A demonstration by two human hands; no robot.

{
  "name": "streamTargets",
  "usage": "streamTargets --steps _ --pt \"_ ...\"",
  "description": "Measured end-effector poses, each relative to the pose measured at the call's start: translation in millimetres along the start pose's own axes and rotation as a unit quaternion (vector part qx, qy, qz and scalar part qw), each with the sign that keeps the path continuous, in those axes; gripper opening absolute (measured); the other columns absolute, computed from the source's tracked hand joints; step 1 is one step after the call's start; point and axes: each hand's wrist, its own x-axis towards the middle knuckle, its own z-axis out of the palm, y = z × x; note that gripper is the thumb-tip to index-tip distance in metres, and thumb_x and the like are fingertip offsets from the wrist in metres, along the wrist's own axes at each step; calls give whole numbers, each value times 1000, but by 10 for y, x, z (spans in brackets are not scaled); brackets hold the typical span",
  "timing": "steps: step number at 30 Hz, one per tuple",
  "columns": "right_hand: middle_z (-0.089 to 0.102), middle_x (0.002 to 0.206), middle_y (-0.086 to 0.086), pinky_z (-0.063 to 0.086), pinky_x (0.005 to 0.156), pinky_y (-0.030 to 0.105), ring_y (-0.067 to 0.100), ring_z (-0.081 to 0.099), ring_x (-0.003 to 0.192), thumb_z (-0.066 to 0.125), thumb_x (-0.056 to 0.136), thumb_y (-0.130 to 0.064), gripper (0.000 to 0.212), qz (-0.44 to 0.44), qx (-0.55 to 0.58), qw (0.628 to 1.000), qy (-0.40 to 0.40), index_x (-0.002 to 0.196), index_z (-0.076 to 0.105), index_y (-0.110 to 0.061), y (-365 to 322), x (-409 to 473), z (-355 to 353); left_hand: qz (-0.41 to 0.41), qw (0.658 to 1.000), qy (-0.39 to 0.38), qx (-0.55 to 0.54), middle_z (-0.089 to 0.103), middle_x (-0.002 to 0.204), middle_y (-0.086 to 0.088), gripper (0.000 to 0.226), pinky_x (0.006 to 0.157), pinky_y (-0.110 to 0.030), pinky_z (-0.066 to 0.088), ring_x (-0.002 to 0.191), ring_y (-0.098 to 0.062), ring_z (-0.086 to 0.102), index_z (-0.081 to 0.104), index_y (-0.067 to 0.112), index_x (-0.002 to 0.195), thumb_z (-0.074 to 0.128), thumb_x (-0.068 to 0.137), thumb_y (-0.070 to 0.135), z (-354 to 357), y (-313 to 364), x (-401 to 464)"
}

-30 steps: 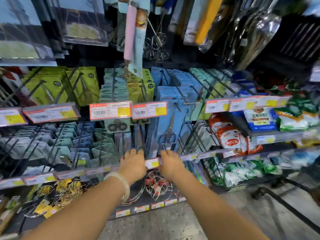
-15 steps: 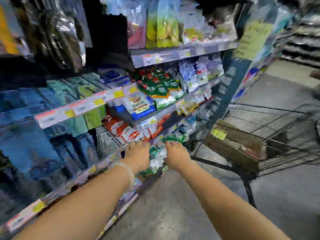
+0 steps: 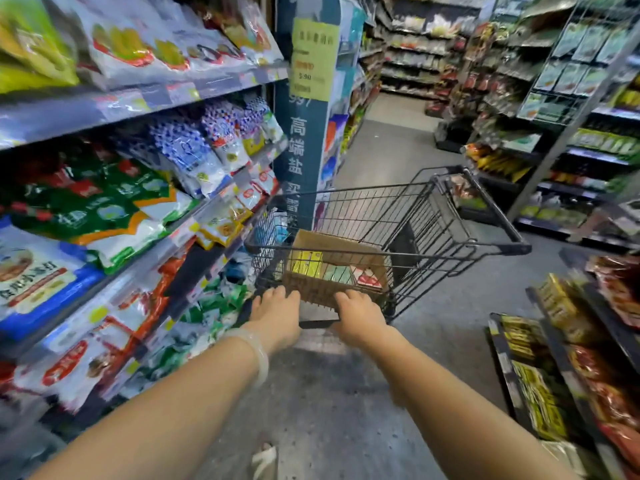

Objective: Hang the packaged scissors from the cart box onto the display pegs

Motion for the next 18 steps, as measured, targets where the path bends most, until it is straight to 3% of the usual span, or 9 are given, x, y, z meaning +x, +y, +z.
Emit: streamTargets --steps 13,18 --pt "46 133 11 40 101 44 32 42 124 56 89 -25 49 38 26 999 9 134 40 -11 742 2662 -787 30 999 -2 -16 29 148 -13 56 110 -46 29 136 -34 29 33 16 139 55 89 27 -767 122 2904" --pt "42 138 14 40 103 47 34 43 125 57 90 -26 55 81 59 993 -54 138 36 -12 1136 3352 -587 19 997 -68 5 32 145 -14 58 108 -45 35 134 -35 32 34 13 138 56 88 33 -645 154 3640"
